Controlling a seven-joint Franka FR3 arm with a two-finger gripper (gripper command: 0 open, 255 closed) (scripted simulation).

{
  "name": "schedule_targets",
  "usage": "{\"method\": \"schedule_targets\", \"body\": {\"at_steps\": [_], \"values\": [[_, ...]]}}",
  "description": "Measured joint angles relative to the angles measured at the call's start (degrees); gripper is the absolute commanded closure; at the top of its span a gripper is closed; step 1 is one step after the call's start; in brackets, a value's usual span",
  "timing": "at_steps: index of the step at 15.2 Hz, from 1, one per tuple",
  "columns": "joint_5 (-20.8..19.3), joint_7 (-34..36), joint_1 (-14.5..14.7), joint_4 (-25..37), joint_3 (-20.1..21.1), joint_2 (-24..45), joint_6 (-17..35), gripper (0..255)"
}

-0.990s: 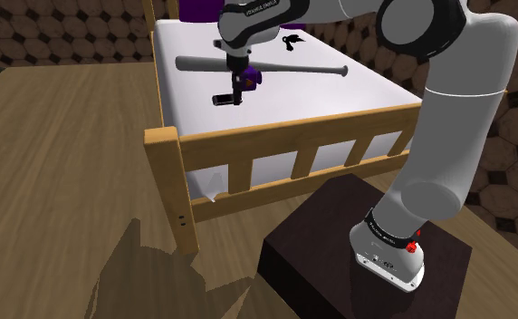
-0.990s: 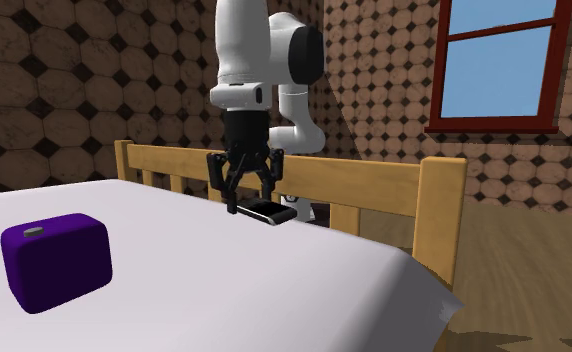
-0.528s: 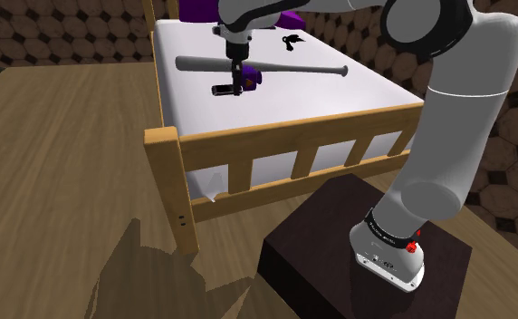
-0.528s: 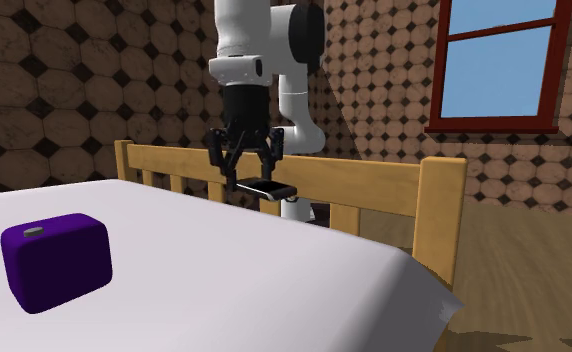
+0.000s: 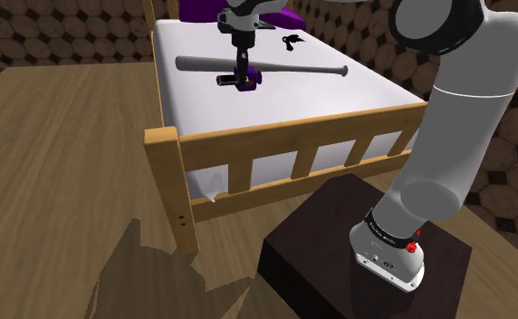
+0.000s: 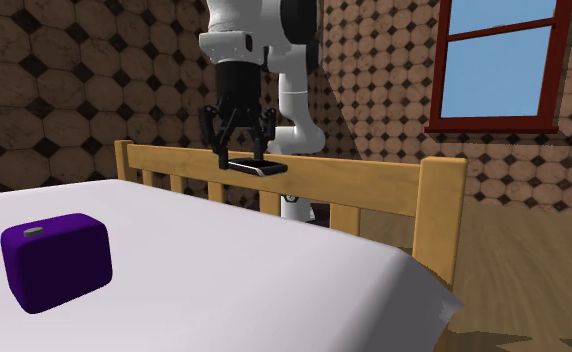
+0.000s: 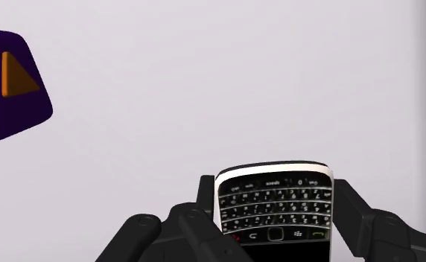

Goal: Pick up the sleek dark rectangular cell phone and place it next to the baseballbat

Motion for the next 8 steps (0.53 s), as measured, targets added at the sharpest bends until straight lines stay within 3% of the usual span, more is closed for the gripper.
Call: {"method": "schedule_targets", "body": {"at_steps": [8], "values": [[-0.10,-8.82,-5.13,-8.39,-3.62,-6.11,2.07,255]]}}
